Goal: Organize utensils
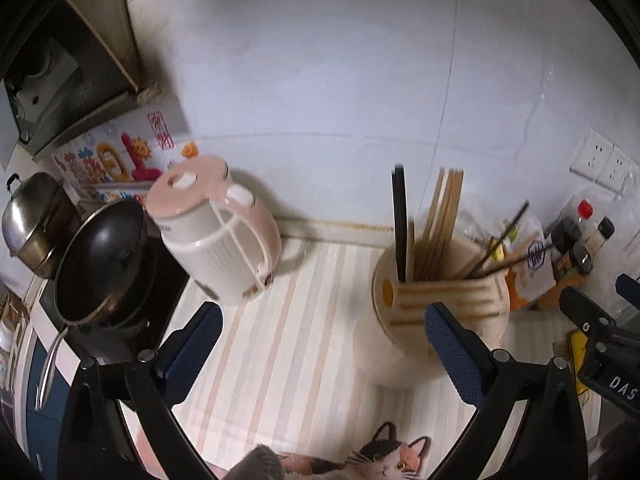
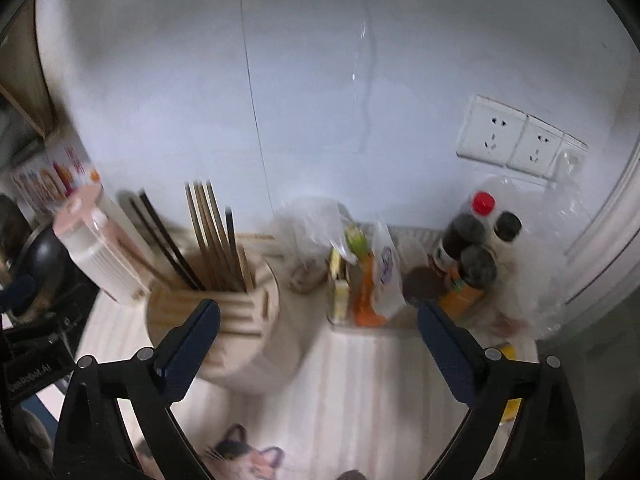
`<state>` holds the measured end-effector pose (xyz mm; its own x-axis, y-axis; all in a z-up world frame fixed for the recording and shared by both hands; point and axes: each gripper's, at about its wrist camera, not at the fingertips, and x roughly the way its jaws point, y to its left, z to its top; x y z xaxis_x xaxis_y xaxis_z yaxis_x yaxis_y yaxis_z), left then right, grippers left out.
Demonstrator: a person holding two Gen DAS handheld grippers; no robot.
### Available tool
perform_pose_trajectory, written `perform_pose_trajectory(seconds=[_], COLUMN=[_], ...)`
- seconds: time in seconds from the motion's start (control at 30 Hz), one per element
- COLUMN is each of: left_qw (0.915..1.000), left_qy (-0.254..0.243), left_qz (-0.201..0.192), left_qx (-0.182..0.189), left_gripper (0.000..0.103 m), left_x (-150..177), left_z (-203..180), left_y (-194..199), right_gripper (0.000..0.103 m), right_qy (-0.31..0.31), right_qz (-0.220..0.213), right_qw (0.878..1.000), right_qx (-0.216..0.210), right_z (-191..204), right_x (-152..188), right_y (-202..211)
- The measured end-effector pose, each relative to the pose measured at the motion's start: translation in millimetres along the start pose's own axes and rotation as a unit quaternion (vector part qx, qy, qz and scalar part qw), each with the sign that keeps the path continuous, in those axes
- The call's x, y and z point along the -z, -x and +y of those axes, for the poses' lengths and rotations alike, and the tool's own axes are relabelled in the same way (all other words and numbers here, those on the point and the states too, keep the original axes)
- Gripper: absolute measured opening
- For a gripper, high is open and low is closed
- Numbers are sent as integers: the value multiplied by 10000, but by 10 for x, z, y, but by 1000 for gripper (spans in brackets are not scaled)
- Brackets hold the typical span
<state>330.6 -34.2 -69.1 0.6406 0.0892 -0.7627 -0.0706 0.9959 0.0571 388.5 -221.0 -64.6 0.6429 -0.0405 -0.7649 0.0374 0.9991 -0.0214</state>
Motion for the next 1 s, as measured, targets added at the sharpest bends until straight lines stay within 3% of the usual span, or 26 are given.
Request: perform_pose_trajectory(seconds=[0.23,0.47,0.73,1.0], left_qw=[10000,9992,9954,9912], left_qy=[11,8,-221,-262], left_qz=[-44,-394,-873,-1211], left_qx=[-74,20,315,457], left_gripper=[103,103,103,103], left_x=[200,301,620,1071], left_z=[-47,56,252,530], left_y=[148,568,1363,2150], right_gripper=[102,102,102,103], right_qy=[139,51,-266,-462], right_qz=[-54,-281,-781,-1273], right_qw=[9998,9994,9957,9884], right_qx=[102,206,416,685], right_z=[3,-24,24,161], right_x=[176,337,710,1298], right_y=[42,387,1287,2376])
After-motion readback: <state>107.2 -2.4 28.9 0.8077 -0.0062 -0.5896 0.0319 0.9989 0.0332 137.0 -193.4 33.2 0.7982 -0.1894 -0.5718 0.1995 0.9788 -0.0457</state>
